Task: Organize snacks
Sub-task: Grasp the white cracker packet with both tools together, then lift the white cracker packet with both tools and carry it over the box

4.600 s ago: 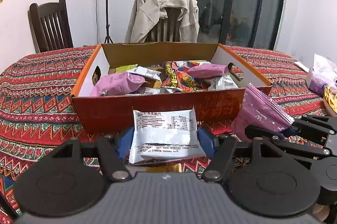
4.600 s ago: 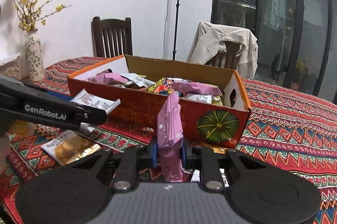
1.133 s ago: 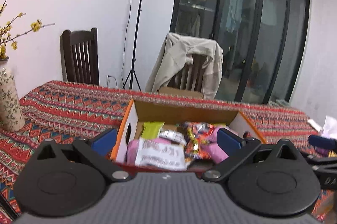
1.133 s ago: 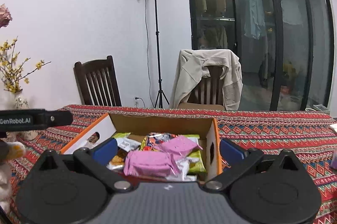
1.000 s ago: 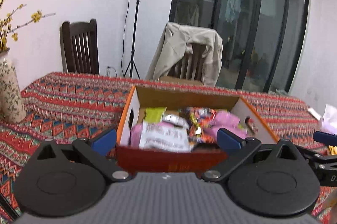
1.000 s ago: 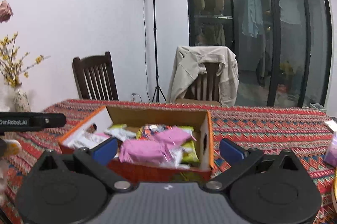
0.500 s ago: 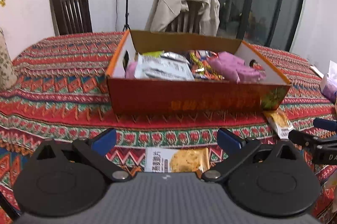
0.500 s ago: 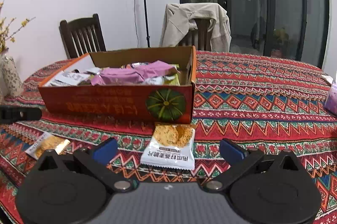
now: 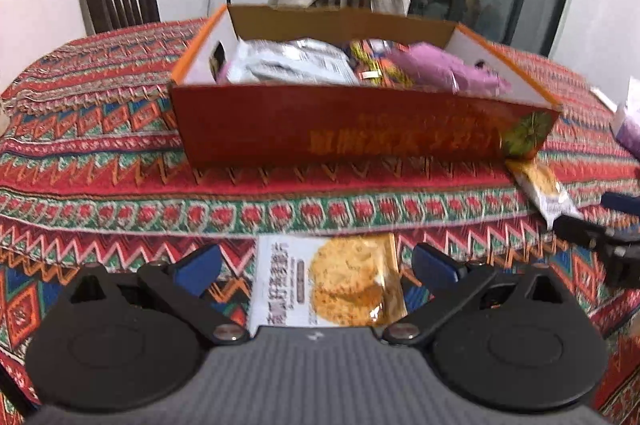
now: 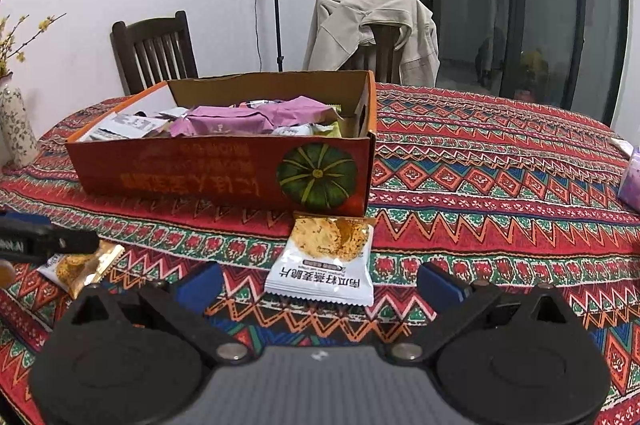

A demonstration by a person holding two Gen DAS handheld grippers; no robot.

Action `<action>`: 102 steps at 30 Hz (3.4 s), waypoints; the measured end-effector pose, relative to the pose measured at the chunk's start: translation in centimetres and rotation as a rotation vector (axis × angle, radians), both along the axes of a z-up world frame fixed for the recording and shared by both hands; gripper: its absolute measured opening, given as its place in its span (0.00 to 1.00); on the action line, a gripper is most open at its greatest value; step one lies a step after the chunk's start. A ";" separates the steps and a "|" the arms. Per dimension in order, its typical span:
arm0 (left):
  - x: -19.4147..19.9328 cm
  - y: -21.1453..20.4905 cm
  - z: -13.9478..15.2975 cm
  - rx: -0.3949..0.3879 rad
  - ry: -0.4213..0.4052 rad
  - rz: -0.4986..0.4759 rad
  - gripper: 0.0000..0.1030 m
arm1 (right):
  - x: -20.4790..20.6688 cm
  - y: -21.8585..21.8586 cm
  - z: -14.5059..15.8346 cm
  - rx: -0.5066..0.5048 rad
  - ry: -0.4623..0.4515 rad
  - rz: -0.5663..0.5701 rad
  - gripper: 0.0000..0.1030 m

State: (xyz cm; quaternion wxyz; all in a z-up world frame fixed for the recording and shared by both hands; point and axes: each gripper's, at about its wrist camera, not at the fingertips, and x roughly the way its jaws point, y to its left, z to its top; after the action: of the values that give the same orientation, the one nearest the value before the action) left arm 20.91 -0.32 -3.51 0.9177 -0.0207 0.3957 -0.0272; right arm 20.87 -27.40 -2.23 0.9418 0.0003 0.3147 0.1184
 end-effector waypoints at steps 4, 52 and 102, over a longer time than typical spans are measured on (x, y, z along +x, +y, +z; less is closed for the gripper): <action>-0.1 -0.6 -0.6 0.056 0.010 0.011 1.00 | 0.1 0.0 0.0 -0.001 0.002 -0.001 1.00; -2.7 1.9 3.0 -0.028 -0.234 0.078 0.62 | 5.6 1.5 -1.6 -0.061 0.098 -0.080 0.99; -2.1 0.2 9.4 -0.007 -0.348 0.059 0.62 | -0.9 3.4 7.0 0.004 -0.210 0.067 0.37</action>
State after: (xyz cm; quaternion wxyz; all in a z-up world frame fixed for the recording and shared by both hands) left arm 18.83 -0.16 5.91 0.9727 -0.0306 0.2301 -0.0051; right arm 19.94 -24.02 4.76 0.9652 -0.0210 0.2137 0.1495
